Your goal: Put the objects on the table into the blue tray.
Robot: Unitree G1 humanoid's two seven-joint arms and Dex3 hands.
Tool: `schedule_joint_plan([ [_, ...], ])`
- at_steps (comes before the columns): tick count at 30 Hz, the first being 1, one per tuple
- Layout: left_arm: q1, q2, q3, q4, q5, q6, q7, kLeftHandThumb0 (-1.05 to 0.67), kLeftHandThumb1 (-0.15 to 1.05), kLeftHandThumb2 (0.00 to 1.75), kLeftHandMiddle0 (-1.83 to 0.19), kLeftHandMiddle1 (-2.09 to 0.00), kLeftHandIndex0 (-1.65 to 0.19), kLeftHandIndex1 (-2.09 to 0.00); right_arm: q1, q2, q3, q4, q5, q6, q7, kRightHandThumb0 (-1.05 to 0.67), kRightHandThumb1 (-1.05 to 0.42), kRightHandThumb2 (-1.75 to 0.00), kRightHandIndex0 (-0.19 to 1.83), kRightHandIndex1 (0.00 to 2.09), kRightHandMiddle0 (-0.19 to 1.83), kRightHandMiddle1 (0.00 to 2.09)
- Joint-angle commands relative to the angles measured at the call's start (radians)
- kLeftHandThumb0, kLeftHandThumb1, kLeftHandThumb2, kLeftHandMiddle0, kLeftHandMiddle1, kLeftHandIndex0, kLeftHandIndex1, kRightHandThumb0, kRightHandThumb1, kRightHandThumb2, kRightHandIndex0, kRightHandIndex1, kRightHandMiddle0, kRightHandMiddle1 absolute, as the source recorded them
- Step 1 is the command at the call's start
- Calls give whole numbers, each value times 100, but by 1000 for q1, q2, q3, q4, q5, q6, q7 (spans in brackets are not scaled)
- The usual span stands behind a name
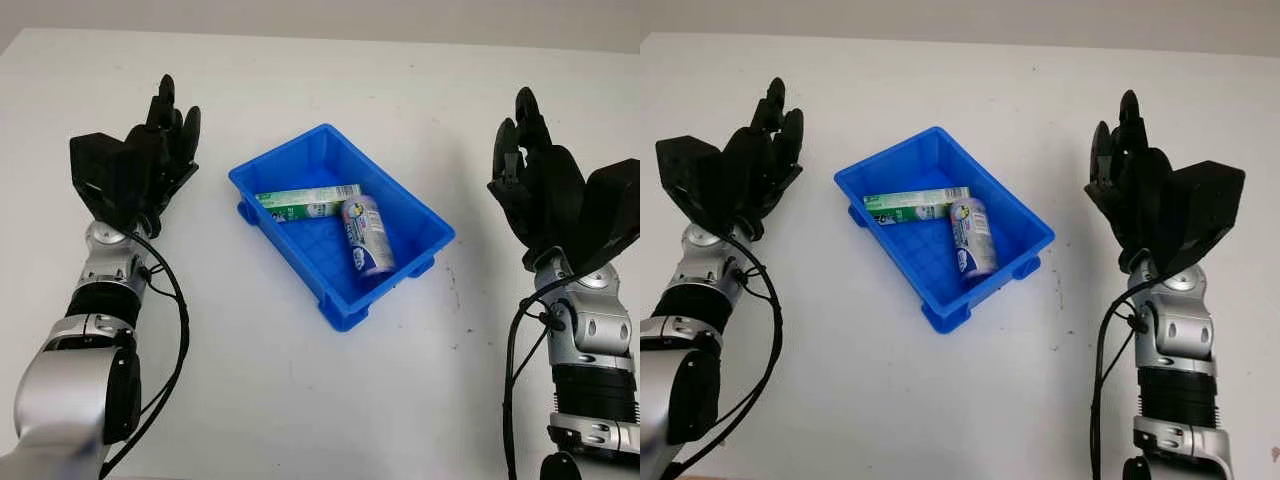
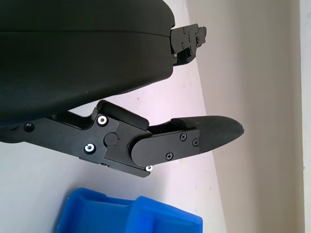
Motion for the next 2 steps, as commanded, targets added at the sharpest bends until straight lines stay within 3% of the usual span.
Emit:
schedule_joint_plan([
  [1,34,-15,8,-15,-8,-5,9,-78,105,62,19,0,19,0,-5,5,-9,0,8,-16,-3,-71,-105,-74,-19,0,-19,0],
  [2,46,-25,13,-20,-15,-8,9,-78,105,63,19,0,19,0,-2,7,-9,-4,9,-16,-5,-71,-105,-73,-19,0,-19,0],
])
